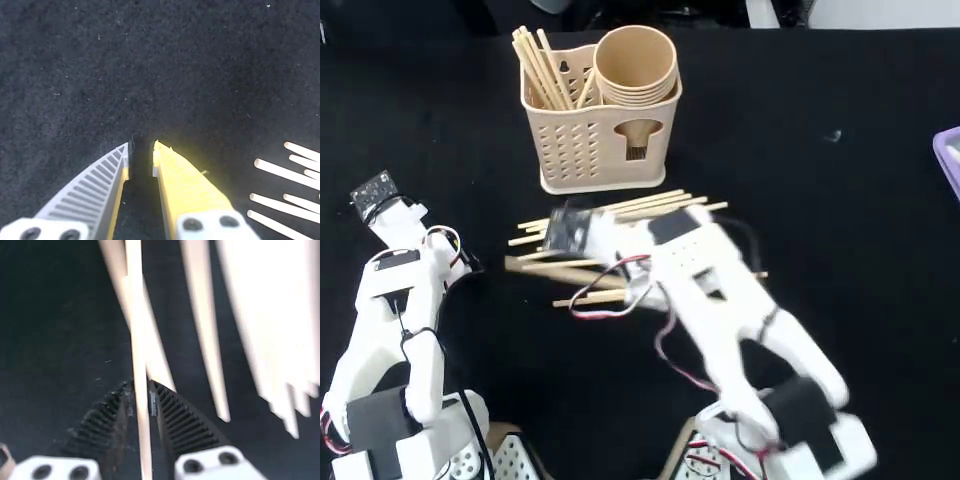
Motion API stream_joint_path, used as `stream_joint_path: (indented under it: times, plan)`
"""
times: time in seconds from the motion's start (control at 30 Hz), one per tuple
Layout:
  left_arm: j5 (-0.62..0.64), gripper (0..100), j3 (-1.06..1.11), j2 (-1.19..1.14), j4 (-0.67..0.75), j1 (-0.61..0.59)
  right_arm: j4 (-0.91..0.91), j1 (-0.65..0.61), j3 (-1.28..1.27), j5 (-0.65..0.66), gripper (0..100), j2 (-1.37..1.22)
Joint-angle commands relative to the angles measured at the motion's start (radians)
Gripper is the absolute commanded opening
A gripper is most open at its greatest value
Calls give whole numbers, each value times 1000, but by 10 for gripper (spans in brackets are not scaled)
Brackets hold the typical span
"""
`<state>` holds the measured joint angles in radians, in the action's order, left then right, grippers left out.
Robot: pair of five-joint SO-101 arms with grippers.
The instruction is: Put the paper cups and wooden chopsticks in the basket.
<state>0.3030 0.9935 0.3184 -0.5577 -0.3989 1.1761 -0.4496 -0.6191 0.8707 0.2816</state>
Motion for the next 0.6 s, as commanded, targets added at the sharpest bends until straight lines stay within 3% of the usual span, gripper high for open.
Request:
stream_joint_path:
  times: [0.0,0.3,0.57]
  plan:
    - [2,92,-48,11,-6,-2,23,25,67,-94,11,213]
    - [2,92,-48,11,-5,-1,-8,15,74,-252,11,486]
    - [2,92,-48,11,-6,-1,-344,-55,68,-468,11,530]
